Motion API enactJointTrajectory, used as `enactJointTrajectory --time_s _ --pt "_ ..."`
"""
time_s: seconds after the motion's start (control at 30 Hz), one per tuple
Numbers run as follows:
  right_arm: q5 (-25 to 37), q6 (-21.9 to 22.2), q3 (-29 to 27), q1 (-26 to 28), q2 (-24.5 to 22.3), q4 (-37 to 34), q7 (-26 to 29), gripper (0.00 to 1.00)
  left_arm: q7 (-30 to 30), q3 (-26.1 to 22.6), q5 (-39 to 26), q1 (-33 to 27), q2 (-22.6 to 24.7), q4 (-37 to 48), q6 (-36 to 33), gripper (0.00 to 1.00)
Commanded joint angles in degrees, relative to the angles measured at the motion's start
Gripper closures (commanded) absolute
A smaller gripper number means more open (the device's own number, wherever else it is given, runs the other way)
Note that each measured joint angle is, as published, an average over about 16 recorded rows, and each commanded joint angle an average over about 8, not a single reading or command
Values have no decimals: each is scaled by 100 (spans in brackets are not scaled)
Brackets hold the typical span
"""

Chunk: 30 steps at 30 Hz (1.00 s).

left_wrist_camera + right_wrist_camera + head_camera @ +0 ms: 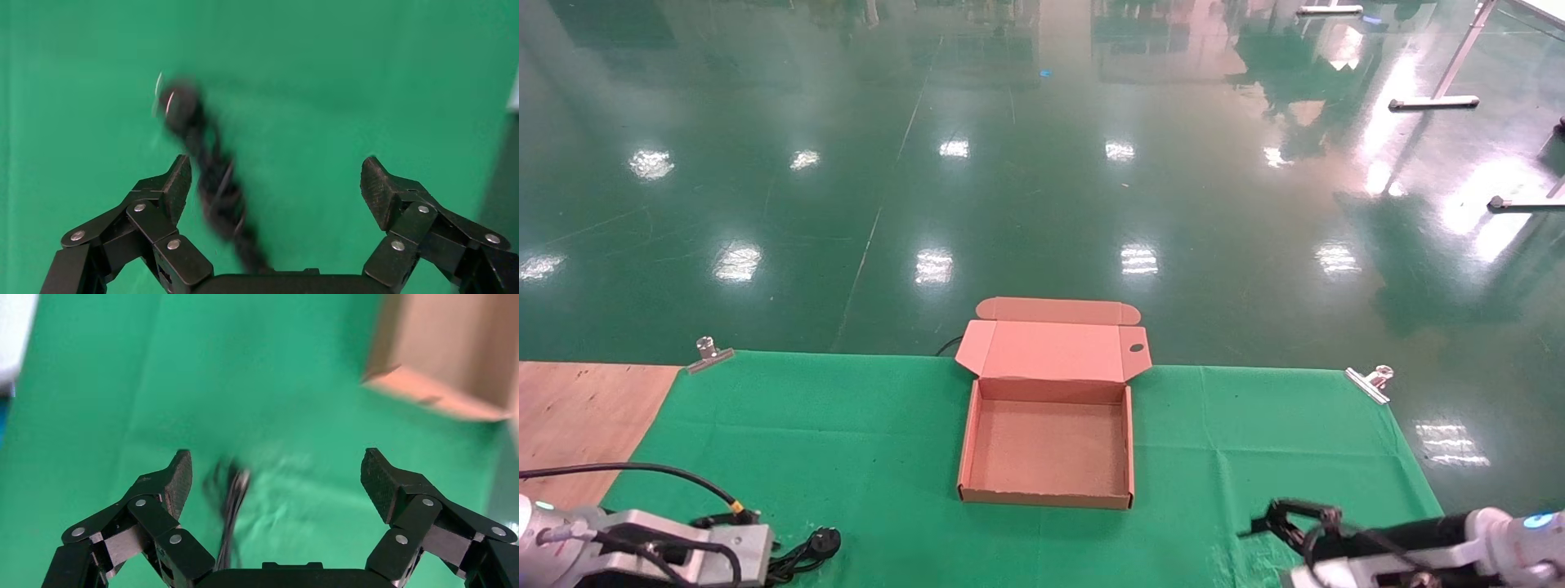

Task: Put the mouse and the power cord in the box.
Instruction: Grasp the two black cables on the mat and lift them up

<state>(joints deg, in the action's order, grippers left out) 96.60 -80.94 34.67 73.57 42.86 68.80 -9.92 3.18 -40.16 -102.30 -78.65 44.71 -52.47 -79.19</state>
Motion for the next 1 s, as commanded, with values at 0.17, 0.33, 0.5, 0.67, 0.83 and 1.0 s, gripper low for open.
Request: enactJointTrajectory --time_s 0.17,0.33,0.5,0.67,0.83,1.0 --pt "1053 219 486 205 484 -708 -595 0 -248 -238 -738 -141 347 893 596 0" --pt "1496 510 699 358 901 -1559 -965 0 -577 -261 -780 -193 662 1685 884 0" --pt "1682 781 795 468 1224 -2370 -1285 0 -961 -227 -690 -270 911 2444 1057 0" --pt "1688 885 821 603 1444 -3084 -1623 17 -1356 -167 -580 -378 1058 3039 1177 0" --pt "1673 957 830 717 1576 -3586 -1934 80 -1692 -132 -520 -513 1145 3470 1233 20" --pt "1652 983 825 838 1656 -3929 -2175 100 -1985 -123 -500 -639 1192 3782 1233 83"
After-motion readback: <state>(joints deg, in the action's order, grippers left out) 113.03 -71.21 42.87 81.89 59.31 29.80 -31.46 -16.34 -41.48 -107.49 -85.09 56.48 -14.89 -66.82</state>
